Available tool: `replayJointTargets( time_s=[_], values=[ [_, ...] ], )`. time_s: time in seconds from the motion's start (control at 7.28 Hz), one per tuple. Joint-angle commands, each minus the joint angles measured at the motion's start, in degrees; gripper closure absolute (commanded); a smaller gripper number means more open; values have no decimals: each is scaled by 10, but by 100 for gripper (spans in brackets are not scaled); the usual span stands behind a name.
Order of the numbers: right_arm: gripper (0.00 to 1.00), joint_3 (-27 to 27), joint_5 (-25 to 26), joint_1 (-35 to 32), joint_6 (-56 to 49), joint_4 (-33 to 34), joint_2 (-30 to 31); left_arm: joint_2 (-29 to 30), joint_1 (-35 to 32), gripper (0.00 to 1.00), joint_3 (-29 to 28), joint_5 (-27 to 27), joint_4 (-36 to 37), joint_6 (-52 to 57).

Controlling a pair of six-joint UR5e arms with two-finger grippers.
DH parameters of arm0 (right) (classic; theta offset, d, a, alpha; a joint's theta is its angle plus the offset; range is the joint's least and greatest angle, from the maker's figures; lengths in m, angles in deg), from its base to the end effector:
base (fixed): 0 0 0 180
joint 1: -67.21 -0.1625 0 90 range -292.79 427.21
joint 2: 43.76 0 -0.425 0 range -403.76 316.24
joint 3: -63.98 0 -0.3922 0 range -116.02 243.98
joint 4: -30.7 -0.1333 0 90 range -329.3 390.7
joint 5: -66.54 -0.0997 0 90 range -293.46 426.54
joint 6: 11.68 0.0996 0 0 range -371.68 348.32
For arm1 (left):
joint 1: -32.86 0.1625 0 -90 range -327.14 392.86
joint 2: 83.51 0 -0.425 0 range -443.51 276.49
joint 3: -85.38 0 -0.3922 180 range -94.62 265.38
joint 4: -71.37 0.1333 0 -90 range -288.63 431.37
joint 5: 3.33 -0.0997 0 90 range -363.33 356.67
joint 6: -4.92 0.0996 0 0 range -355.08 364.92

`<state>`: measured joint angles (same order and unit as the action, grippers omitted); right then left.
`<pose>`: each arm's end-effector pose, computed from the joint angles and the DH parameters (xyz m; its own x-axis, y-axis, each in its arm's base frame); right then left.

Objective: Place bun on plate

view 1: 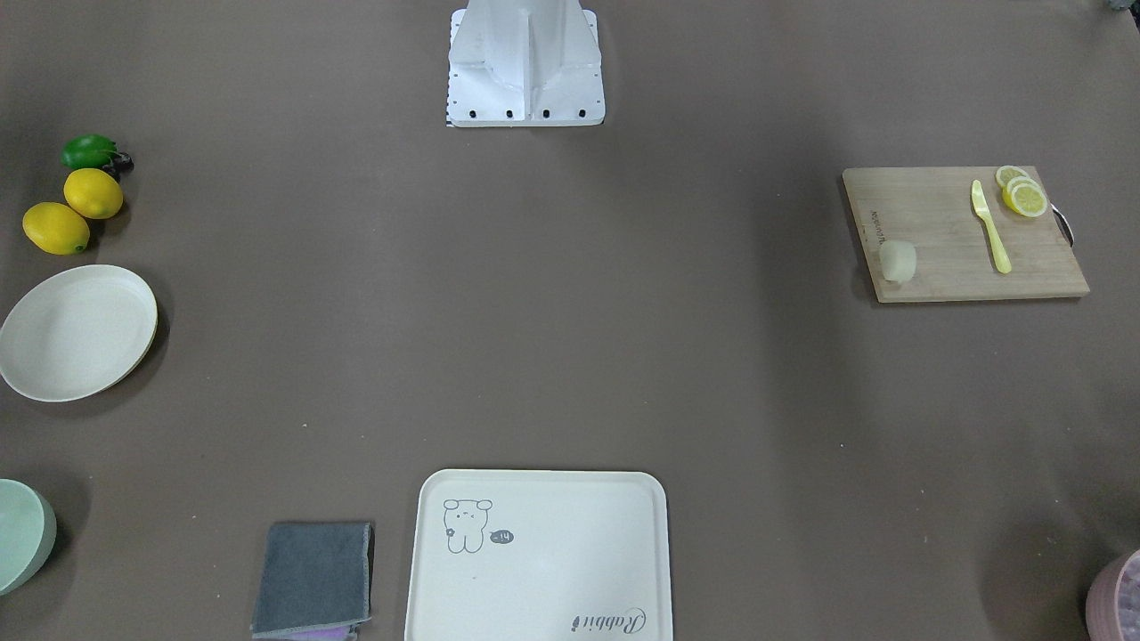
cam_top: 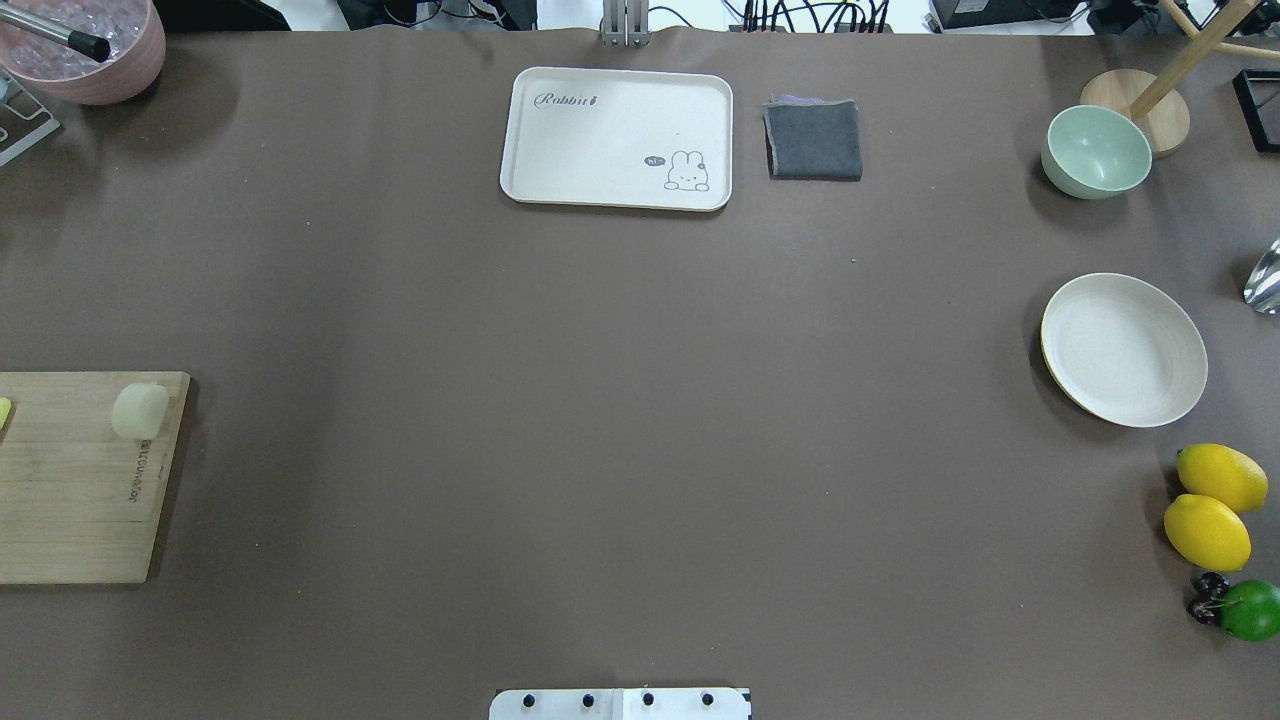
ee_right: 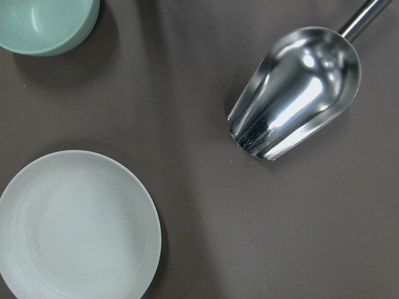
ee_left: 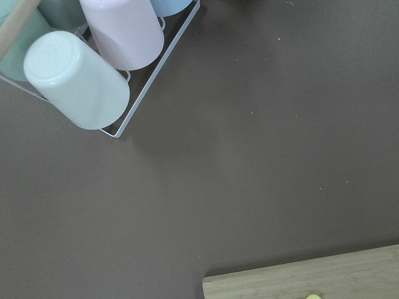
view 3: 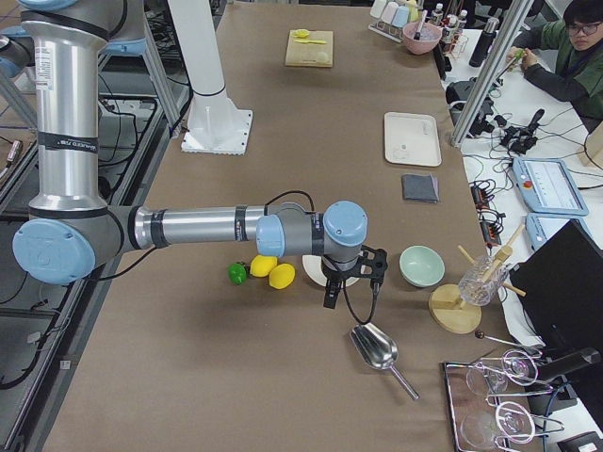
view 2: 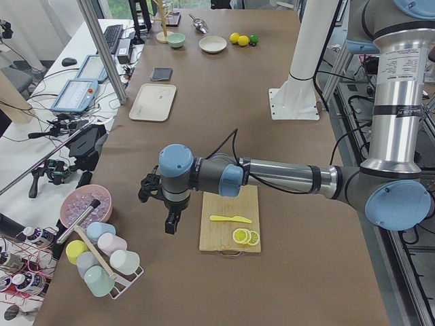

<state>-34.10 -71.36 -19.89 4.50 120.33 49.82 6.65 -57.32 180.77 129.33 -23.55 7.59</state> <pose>0.0356 -0.4719 0.6140 0.6540 0.1843 0.7337 -0.1373 0.9827 -0.1245 -0.0674 -0.5027 0.6035 0.7351 0.1665 -0.6572 -0.0312 0.9766 0.2126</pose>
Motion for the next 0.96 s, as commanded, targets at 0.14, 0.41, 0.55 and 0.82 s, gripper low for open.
replayJointTargets(
  time_s=[0.14,0.41,0.55,0.82],
  values=[
    [0,0,0,0,0,-1,2,1,1,2,1,1,1,-1],
    [0,-1,0,0,0,-1,5,0,1,2,1,1,1,-1],
    [0,-1,0,0,0,-1,5,0,1,2,1,1,0,-1],
    [0,-2,0,0,0,-1,7,0,1,2,0,0,0,-2]
  ],
)
